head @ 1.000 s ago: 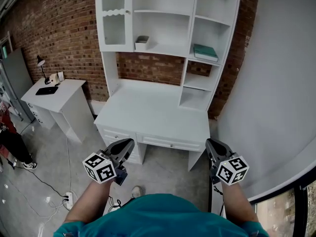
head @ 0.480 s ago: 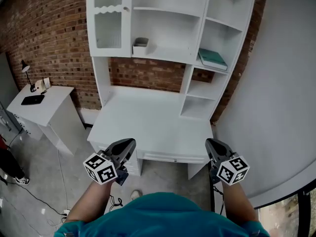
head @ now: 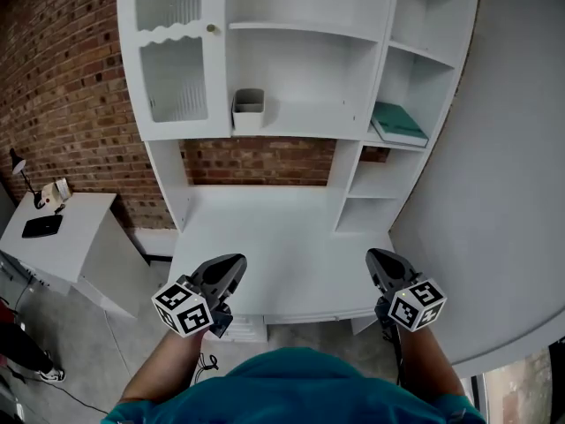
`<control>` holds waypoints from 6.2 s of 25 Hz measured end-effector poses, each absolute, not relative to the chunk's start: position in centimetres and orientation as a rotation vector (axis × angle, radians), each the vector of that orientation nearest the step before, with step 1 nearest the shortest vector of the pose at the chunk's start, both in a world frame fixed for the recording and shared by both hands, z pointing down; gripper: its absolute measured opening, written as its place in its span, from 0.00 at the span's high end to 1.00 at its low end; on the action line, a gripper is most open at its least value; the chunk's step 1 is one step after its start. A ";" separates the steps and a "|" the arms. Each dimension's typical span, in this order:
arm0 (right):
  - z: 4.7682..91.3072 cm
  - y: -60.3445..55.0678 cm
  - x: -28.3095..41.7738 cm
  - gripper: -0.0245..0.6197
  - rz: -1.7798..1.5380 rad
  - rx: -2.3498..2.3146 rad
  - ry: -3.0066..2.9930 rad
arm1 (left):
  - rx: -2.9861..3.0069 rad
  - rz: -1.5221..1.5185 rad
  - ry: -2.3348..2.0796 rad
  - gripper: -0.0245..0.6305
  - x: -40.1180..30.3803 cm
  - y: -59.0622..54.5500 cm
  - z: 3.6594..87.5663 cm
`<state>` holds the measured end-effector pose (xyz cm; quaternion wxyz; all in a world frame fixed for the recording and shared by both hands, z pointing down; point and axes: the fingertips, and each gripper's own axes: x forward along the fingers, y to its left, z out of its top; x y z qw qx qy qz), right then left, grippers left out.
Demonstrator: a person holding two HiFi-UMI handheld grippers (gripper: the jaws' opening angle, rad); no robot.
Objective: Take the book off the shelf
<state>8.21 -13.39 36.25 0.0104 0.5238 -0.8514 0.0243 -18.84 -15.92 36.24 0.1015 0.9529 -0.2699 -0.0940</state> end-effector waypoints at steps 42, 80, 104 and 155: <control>35.1 -32.8 17.7 0.92 0.049 1.447 -2.771 | 2.734 -0.282 -0.914 0.94 -7.6 -33.4 34.9; 25.4 -43.6 27.4 0.54 -0.936 1.234 -1.607 | 2.972 -0.136 -0.621 0.94 5.4 -36.6 26.8; 28.6 -48.1 30.1 0.54 -0.863 1.020 -1.333 | 2.960 -0.116 -0.609 0.94 5.0 -36.1 28.1; 16.8 -29.8 30.8 0.69 -0.742 1.809 -2.173 | 2.916 -0.204 -0.707 0.94 0.1 -34.6 28.9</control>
